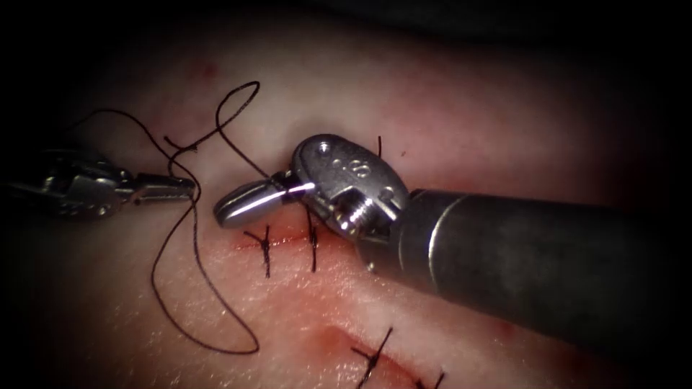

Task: Wound Closure
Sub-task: With the left hand loop the suture twice counter-clockwise around the right hand.

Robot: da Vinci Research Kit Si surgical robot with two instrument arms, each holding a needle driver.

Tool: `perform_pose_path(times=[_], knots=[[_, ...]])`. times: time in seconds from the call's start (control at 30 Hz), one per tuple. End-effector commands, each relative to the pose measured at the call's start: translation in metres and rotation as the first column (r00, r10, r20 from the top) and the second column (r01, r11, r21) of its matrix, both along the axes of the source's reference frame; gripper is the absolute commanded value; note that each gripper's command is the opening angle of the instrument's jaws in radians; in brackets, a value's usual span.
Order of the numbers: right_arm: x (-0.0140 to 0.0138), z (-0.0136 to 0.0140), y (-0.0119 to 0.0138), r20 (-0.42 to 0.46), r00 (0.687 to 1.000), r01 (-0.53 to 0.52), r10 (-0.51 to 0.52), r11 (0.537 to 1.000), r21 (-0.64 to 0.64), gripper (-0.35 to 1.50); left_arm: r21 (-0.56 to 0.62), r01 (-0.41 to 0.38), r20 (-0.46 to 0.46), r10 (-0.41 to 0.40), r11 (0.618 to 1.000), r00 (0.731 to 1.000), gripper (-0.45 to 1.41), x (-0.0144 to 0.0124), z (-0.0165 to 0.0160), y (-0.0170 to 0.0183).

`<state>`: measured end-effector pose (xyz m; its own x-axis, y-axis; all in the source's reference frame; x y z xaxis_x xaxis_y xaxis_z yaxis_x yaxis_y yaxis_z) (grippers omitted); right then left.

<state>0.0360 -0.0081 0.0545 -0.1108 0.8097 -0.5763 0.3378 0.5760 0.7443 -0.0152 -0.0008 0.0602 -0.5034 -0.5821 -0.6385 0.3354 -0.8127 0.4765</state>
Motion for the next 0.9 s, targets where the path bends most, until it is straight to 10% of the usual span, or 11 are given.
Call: perform_pose_path(times=[0.03, 0.2, 0.53, 0.8, 0.87, 0.9], knots=[[0.0008, -0.0003, 0.001, -0.002, 0.999, -0.052, 0.052, 0.998, 0.025, -0.35, 0.0, 0.0, 0.009, 0.0, 1.0, 1.0, -0.45, -0.0008, 0.0008, 0.0003], [0.0015, -0.0016, 0.0019, 0.007, 0.97, -0.243, 0.245, 0.959, 0.145, -0.35, 0.008, -0.014, 0.037, 0.013, 1.0, 0.999, -0.45, -0.0033, 0.0016, -0.0007], [0.0047, -0.0013, 0.0014, 0.004, 0.946, -0.319, 0.323, 0.932, 0.173, -0.35, 0.019, -0.024, 0.117, 0.021, 1.0, 0.993, -0.45, -0.01, -0.0017, -0.0025], [0.0044, -0.0003, 0.0024, -0.002, 0.919, -0.394, 0.394, 0.919, 0.029, -0.35, 0.007, -0.037, 0.129, 0.036, 0.999, 0.991, -0.45, -0.0105, -0.0045, -0.0046], [0.0043, 0.0, 0.0025, 0.167, 0.878, -0.458, 0.449, 0.888, 0.022, -0.2, 0.003, -0.037, 0.128, 0.037, 0.999, 0.991, -0.45, -0.0105, -0.0049, -0.0054], [0.0042, 0.0, 0.0025, 0.251, 0.858, -0.467, 0.449, 0.884, 0.014, 0.27, 0.001, -0.038, 0.128, 0.037, 0.999, 0.991, -0.45, -0.0106, -0.0051, -0.0057]])
